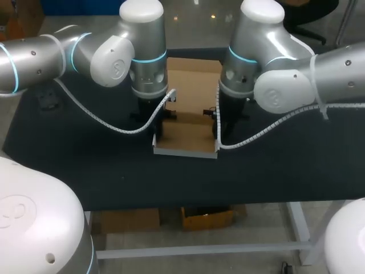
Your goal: Assemble the packaging by folding the flat box into shape, placing the metal phone stand inside, and closing the box properly
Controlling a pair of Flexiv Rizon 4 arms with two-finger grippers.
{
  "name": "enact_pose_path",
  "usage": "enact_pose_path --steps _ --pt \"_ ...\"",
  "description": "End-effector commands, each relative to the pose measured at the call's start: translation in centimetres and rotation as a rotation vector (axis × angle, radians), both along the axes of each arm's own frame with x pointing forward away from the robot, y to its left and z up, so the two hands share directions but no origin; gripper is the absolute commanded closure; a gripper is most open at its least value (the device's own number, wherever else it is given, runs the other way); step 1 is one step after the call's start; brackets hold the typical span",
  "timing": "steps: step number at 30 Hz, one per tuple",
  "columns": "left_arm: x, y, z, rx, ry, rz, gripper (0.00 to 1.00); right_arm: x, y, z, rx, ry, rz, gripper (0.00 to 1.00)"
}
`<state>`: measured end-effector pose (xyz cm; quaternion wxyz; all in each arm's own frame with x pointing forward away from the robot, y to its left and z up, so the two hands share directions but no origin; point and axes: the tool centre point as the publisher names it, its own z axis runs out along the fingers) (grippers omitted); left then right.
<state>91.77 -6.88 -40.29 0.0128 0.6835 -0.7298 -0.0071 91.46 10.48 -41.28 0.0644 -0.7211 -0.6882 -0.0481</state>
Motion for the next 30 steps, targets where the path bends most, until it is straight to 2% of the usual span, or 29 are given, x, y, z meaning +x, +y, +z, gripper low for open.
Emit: enact_pose_path --steps 1,5,8,15,17,18,20,24,25,30 --pt "0.0 0.1 0.0 0.005 -0.001 0.001 1.00 0.5 0.3 -0.2 -0.028 0.016 0.005 0.90" --pt "0.0 0.1 0.0 0.005 -0.001 0.001 1.00 0.5 0.6 -0.5 -0.096 0.014 -0.039 0.93" --pt "0.0 0.1 0.0 0.005 -0.001 0.001 1.00 0.6 0.7 -0.8 -0.131 0.014 -0.065 1.00" --pt "0.0 0.1 0.0 0.005 -0.001 0.001 1.00 0.7 1.0 -1.4 -0.191 0.006 -0.108 1.00" --pt "0.0 0.1 0.0 0.005 -0.001 0.001 1.00 0.7 1.0 -1.7 -0.235 -0.002 -0.145 1.00" --pt "0.0 0.1 0.0 0.005 -0.001 0.001 1.00 0.7 1.0 -1.8 -0.227 -0.004 -0.145 1.00" --pt "0.0 0.1 0.0 0.005 -0.001 0.001 1.00 0.8 1.0 -2.1 -0.279 -0.012 -0.187 1.00" --pt "0.0 0.1 0.0 0.005 -0.001 0.001 1.00 0.7 1.0 -2.4 -0.303 -0.030 -0.217 1.00" --pt "0.0 0.1 0.0 0.005 -0.001 0.001 1.00 0.7 0.9 -2.5 -0.337 -0.040 -0.244 1.00" --pt "0.0 0.1 0.0 0.005 -0.001 0.001 1.00 0.7 0.7 -2.7 -0.341 -0.069 -0.243 1.00"
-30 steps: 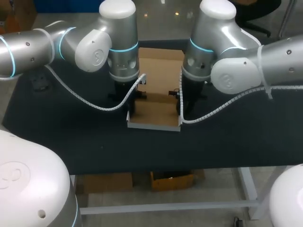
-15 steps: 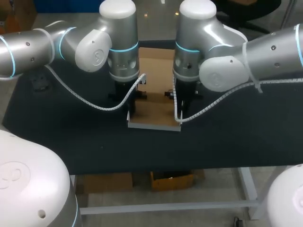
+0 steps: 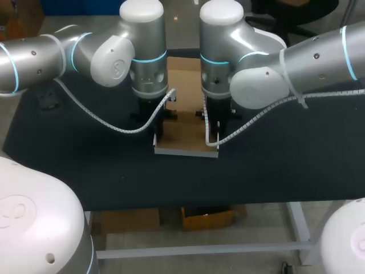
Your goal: Assemble the packaging by folding the flat box into shape, placing the metal phone stand inside, and closing the box properly
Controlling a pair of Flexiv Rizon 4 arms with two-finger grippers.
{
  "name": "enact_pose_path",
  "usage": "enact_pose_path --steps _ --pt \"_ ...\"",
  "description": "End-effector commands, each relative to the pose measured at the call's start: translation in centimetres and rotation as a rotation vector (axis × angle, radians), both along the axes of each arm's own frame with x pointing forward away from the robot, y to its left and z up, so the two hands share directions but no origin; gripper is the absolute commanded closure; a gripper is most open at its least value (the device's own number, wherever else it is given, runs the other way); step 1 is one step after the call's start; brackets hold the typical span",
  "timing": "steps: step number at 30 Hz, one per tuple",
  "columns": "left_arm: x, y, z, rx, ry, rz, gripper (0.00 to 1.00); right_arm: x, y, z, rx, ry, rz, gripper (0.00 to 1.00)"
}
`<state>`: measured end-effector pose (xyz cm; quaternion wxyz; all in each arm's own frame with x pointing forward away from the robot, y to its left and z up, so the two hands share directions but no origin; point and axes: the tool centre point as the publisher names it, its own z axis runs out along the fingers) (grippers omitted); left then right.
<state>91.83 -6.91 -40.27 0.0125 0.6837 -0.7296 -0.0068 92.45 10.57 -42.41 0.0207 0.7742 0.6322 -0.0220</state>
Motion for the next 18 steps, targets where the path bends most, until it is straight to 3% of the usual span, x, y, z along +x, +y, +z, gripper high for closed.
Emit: enact_pose_path --steps 1,10,18 --pt "-0.04 0.09 0.03 0.005 0.000 0.000 1.00 -0.27 0.56 -1.52 -0.134 -0.078 -0.082 1.00" --pt "-0.04 0.09 0.03 0.005 0.000 0.000 1.00 -0.23 0.20 -1.11 -0.147 -0.093 -0.026 1.00" --pt "-0.04 0.09 0.03 0.005 0.000 0.000 1.00 -0.11 0.16 -1.02 -0.252 -0.100 -0.042 1.00"
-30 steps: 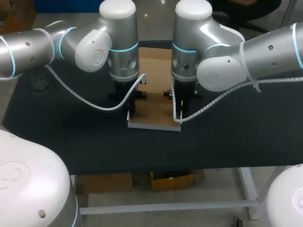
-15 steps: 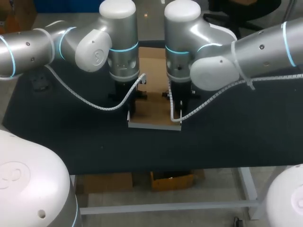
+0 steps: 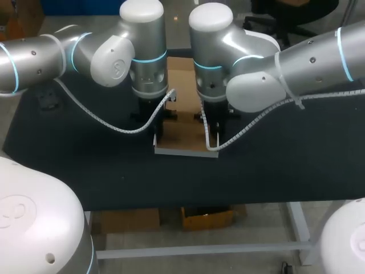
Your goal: Assemble the packaging by folding the flat box into shape, placing the metal phone stand inside, and closing the box properly
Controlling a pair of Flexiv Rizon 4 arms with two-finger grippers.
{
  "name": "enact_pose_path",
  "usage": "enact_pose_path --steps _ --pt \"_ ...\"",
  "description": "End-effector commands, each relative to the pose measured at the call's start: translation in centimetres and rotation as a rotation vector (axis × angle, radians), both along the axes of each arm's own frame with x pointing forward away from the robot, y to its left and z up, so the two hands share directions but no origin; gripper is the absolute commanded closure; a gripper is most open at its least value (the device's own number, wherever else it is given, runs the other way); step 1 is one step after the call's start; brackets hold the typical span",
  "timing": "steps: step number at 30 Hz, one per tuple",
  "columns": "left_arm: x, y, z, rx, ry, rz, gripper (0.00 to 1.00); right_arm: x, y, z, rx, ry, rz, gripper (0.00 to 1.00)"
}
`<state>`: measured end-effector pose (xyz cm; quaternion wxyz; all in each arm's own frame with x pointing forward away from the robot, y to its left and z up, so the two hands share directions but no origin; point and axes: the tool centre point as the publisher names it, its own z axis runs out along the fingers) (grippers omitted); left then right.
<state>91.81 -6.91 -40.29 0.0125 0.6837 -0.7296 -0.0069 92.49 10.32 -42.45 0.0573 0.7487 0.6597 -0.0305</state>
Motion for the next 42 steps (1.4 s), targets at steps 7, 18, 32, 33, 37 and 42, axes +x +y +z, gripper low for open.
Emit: enact_pose_path --steps 7,18,32,33,37,42 --pt "0.0 0.1 0.0 0.005 -0.001 0.000 1.00 0.1 0.7 -1.0 -0.250 -0.079 -0.147 1.00" --pt "0.0 0.1 0.0 0.005 -0.001 0.000 1.00 0.3 0.7 -1.4 -0.322 -0.070 -0.190 1.00" --pt "0.0 0.1 0.0 0.005 -0.001 0.000 1.00 0.2 0.0 -2.1 -0.335 -0.055 -0.227 1.00" --pt "0.0 0.1 0.0 0.005 -0.001 0.000 1.00 0.3 -0.1 -2.2 -0.337 -0.055 -0.235 1.00" --pt "0.0 0.1 0.0 0.005 -0.001 0.000 1.00 0.4 -0.3 -2.4 -0.348 -0.051 -0.251 1.00" --pt "0.0 0.1 0.0 0.005 -0.001 0.000 1.00 0.5 -0.5 -2.5 -0.347 -0.051 -0.261 1.00"
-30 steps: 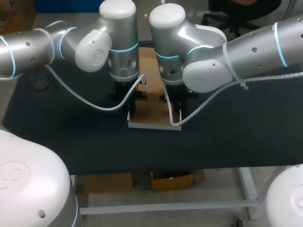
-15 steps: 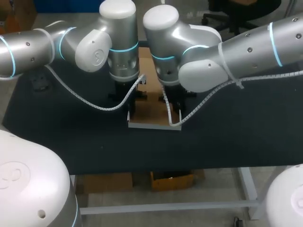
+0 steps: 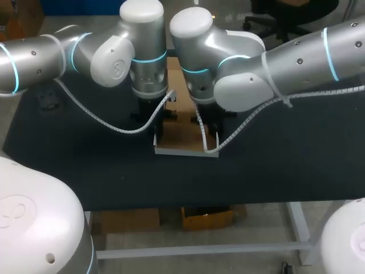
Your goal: Assemble the packaging by folding the flat box into shape, placing the metal phone stand inside, and closing the box properly
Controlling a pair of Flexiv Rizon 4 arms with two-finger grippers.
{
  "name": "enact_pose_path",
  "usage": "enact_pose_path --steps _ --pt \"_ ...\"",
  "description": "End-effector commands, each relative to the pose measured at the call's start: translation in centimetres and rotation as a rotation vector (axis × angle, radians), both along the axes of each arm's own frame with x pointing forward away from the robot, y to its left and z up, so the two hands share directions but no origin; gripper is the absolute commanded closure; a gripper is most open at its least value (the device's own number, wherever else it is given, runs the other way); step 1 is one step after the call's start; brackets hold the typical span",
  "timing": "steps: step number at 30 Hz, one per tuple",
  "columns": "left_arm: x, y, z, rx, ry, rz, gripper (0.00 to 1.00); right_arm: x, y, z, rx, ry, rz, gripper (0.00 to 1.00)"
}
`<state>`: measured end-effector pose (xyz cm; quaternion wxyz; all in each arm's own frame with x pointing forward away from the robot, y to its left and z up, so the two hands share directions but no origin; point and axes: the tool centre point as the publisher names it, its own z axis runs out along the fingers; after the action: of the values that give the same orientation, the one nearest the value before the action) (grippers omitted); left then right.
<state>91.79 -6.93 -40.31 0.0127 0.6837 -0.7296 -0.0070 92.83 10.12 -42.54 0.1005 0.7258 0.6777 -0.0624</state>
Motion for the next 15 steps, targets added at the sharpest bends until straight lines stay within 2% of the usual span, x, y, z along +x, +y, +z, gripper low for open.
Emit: enact_pose_path --steps 1,11,12,15 --pt "0.0 0.1 0.1 0.005 -0.001 0.000 1.00 0.1 -0.4 -2.4 -0.237 -0.070 -0.315 1.00" --pt "0.0 0.1 0.1 0.005 -0.001 0.000 1.00 -0.4 -0.4 -1.6 -0.066 -0.054 -0.249 1.00" --pt "0.0 0.1 0.1 0.005 -0.001 0.000 1.00 -0.5 -0.3 -1.5 -0.053 -0.055 -0.244 0.93" --pt "0.0 0.1 0.1 0.005 -0.001 0.000 1.00 -0.7 -0.1 -1.2 -0.021 -0.058 -0.224 0.82"
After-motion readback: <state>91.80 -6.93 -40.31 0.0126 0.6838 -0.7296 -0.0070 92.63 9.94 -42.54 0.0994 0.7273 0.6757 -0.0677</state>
